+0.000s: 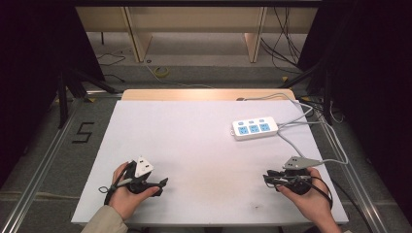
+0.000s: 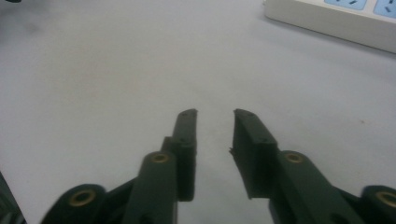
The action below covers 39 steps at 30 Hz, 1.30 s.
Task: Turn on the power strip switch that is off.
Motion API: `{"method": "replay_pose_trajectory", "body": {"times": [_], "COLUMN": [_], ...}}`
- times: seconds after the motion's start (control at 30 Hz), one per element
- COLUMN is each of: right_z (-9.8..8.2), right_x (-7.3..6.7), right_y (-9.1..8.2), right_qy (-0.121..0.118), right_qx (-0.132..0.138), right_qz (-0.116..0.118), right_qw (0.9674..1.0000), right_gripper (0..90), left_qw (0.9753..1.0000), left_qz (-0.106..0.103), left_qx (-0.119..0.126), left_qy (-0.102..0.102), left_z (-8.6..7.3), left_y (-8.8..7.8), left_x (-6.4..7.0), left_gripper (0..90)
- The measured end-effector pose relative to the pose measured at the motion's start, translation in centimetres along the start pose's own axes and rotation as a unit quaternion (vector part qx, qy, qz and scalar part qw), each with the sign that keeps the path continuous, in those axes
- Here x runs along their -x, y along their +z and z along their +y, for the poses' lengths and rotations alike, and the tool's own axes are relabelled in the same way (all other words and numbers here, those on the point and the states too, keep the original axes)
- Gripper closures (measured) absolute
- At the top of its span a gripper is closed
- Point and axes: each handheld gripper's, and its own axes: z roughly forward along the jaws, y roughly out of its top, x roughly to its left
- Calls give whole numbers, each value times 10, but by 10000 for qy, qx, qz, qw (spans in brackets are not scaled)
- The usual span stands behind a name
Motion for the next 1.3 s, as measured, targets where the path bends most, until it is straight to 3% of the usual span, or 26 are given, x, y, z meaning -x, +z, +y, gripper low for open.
{"method": "replay_pose_trajectory", "body": {"times": [0.13,0.5,0.67,1.3], "right_z": [7,25,33,51], "right_x": [1,0,1,14], "right_y": [-2,5,8,14], "right_qy": [-9,-300,-350,-321], "right_qx": [-177,-589,-578,-875], "right_qz": [-91,-243,-284,-405], "right_qw": [9998,9975,9973,9948], "right_gripper": [900,900,900,900], "left_qw": [10000,10000,9999,9999], "left_qz": [20,24,-3,6], "left_qx": [23,57,92,100], "left_qy": [-30,-41,-51,-38], "left_z": [0,0,0,0], "left_y": [0,-1,-1,0], "left_x": [-1,-1,0,0], "left_gripper": [166,166,165,165]}}
